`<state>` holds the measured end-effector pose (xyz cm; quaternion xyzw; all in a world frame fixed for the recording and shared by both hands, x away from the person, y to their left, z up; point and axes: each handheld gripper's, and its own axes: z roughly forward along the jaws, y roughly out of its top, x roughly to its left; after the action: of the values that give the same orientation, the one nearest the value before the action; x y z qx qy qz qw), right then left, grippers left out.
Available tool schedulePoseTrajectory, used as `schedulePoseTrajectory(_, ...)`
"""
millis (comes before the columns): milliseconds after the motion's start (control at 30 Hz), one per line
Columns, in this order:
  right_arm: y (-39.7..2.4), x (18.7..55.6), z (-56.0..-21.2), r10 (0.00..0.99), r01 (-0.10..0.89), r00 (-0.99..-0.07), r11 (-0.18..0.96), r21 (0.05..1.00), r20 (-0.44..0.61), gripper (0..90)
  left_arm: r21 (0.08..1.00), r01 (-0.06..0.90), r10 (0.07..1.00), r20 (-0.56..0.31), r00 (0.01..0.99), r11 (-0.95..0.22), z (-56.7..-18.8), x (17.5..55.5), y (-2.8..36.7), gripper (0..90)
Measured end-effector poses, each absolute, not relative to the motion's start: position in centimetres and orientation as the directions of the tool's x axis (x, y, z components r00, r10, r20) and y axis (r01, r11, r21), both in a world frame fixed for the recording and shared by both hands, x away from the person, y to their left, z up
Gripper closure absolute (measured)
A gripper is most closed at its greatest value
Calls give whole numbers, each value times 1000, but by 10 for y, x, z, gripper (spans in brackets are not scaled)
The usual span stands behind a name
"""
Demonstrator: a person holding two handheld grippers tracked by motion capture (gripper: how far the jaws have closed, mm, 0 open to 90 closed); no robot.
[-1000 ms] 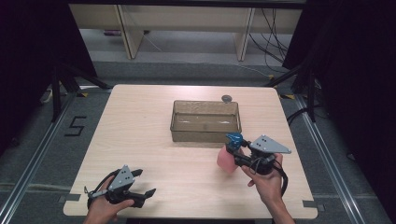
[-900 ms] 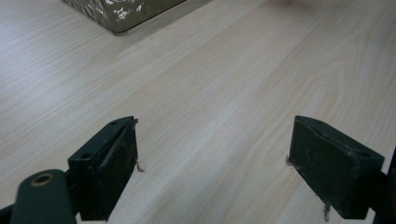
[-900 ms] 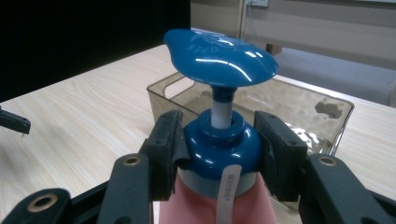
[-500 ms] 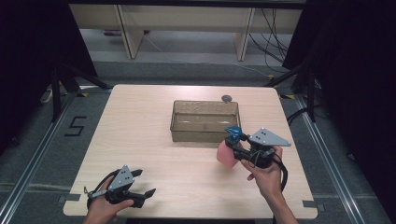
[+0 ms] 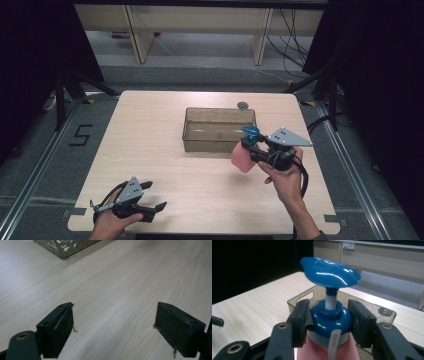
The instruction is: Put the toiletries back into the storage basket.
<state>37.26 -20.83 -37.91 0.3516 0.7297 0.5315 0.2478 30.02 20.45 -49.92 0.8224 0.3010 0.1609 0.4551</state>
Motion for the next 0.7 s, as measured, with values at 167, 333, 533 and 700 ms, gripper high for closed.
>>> schedulePoseTrajectory(167, -208, 377, -374, 774, 238, -633, 203, 950, -6, 537, 849, 352, 644, -18, 765, -395, -499, 300, 204, 151)
schedulePoseTrajectory(333, -206, 379, -371, 780, 248, -626, 190, 950, 7, 537, 844, 358, 649, -16, 761, -399, -499, 300, 204, 151)
schedulePoseTrajectory(533, -205, 385, -367, 778, 228, -628, 183, 956, 1, 537, 841, 359, 649, -14, 761, -404, -499, 300, 205, 151)
schedulePoseTrajectory(700, -205, 391, -362, 786, 229, -618, 174, 958, 5, 537, 847, 358, 648, -20, 761, -394, -499, 301, 205, 151)
